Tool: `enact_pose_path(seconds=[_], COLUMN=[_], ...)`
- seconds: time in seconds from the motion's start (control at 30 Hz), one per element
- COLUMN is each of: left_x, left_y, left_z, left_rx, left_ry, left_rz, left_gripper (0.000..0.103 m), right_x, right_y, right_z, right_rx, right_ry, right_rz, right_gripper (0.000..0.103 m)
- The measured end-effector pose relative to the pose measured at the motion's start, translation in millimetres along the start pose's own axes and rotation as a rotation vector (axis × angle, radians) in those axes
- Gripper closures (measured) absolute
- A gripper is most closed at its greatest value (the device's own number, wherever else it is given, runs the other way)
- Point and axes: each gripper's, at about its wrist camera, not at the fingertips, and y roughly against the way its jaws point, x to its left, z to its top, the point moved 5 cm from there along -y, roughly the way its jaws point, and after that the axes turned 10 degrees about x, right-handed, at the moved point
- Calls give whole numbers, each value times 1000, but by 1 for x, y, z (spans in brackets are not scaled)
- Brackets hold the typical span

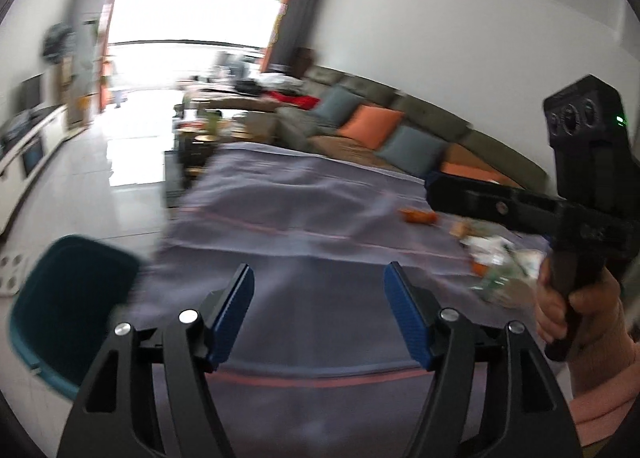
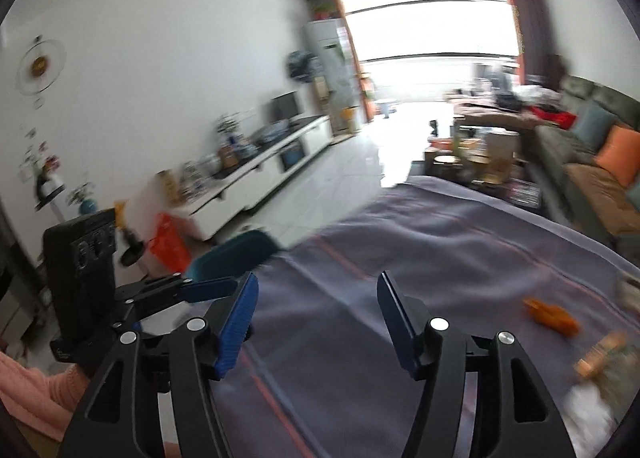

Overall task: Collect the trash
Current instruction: 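Move both open tools back over the table toward the remaining trash, then grasp the clear green-edged plastic bag with the left tool while the right tool grasps the blue-dotted paper cup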

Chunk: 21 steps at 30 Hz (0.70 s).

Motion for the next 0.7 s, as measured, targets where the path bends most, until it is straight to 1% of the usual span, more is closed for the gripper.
enact_pose_path(seconds=[0.13, 0.27, 0.5, 0.6, 0.7], left_x=[-44, -85, -134, -145, -154], left_y=[-26, -46, -77, -87, -97], left_z=[-2, -3, 0, 0, 1], left_rx=[52, 91, 159, 186, 214], left_ry=[-65, -130, -187, -191, -194], left_rz=[-103, -183, -283, -306, -328], left_gripper=[35, 35, 34, 33, 32], right_x=[-42, -75, -121, -136, -149], right_y=[37, 65, 106, 115, 123], right_z=[-23, -39, -77, -95, -111], right_rx=[-24, -49, -81, -80, -79], right_ry=[-98, -170, -288, -341, -390], right_rz=[-105, -186, -301, -316, -302], right_gripper=[41, 41, 41, 41, 41])
